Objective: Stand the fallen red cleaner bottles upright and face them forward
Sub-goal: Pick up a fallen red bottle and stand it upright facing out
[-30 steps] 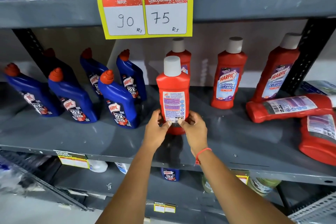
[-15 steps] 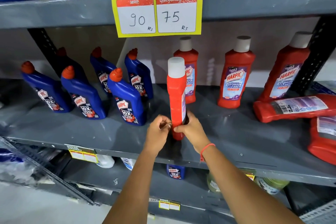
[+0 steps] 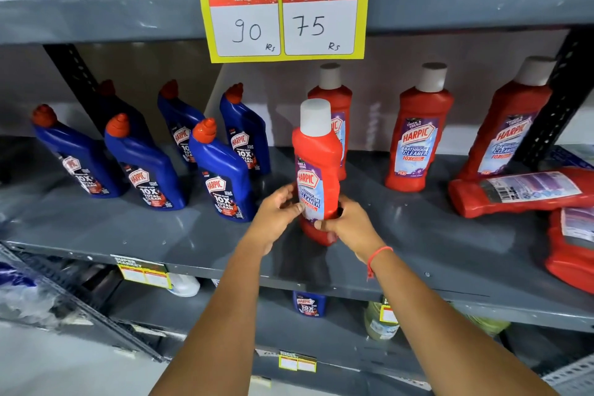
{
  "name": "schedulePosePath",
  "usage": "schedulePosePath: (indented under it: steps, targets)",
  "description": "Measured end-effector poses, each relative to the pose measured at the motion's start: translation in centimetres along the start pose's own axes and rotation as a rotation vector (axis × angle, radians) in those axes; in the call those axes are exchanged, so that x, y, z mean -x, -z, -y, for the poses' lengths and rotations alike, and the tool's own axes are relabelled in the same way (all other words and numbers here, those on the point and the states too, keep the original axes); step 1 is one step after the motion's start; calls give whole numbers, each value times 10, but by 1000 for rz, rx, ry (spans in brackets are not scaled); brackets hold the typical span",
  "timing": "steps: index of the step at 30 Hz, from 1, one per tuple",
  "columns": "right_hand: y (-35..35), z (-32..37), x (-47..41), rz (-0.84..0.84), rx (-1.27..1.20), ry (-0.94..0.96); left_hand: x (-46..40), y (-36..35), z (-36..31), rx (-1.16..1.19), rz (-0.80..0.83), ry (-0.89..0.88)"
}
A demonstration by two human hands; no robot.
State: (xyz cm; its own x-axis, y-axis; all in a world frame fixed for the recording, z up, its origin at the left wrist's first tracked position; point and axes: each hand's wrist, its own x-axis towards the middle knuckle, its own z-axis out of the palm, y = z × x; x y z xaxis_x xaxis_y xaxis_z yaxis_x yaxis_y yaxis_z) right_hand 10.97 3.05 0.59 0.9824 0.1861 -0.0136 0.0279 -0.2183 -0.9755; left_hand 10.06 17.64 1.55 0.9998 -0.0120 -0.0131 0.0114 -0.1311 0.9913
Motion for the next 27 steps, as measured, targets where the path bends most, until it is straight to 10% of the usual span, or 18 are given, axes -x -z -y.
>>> schedulePosePath:
  steps: [21,27]
  targets:
    - [11,2,-3,50,-27,-61,2,-3,11,-27,-195,12]
    - [32,-12,7,-120,-66,-132,35,-49,11,-133,-800,-153]
